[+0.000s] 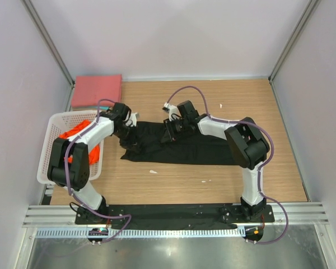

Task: Fold and stack the t-shirts
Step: Fold the tshirt

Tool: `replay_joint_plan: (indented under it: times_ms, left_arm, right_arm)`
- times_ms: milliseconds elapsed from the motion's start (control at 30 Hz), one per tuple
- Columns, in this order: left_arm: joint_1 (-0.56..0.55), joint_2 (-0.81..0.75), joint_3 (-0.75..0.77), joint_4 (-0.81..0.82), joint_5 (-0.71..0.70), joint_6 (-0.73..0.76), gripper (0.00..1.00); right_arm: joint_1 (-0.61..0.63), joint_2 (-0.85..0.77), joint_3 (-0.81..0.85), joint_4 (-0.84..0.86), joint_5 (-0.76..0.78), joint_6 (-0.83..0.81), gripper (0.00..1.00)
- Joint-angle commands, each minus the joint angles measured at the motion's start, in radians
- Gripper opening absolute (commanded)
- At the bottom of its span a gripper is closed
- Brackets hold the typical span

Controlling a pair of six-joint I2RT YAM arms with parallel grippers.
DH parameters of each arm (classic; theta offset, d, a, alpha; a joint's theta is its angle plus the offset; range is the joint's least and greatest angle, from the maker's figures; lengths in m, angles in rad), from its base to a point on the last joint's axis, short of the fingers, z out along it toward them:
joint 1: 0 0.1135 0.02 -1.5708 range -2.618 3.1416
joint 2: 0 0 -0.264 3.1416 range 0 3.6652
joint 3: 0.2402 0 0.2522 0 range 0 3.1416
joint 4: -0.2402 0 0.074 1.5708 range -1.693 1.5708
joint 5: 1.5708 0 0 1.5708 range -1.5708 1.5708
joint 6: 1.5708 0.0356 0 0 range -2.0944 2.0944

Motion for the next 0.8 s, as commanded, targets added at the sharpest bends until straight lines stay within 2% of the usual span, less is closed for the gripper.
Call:
replay_joint_plan:
  times_ms: [0, 200, 400, 467, 567, 767]
  left_arm:
    - [-0.007, -0.062, -0.018, -0.031, 0.057, 0.027, 0.1]
    - [-0.014, -0.07, -0.031, -0.079, 0.14, 0.072, 0.22]
    - [-0.015, -0.099, -0.055, -0.077, 0.258, 0.075, 0.25]
    - [-0.015, -0.102, -0.061, -0.082, 0.277, 0.069, 0.27]
    - [-0.015, -0.116, -0.066, -0.097, 0.243, 0.059, 0.27]
    - [-0.015, -0.183, -0.02, -0.085, 0.059, -0.01, 0.32]
  right_arm:
    - [0.005, -0.095, -0.04, -0.004, -0.032, -0.046, 0.25]
    - [0.005, -0.143, -0.11, -0.044, -0.049, -0.069, 0.25]
    - [0.005, -0.189, -0.132, -0.097, -0.067, -0.101, 0.25]
    - [0.005, -0.192, -0.124, -0.126, -0.066, -0.127, 0.29]
    - [0.005, -0.195, -0.108, -0.182, -0.067, -0.144, 0.34]
    - [0.005, -0.212, -0.1, -0.173, -0.015, -0.106, 0.39]
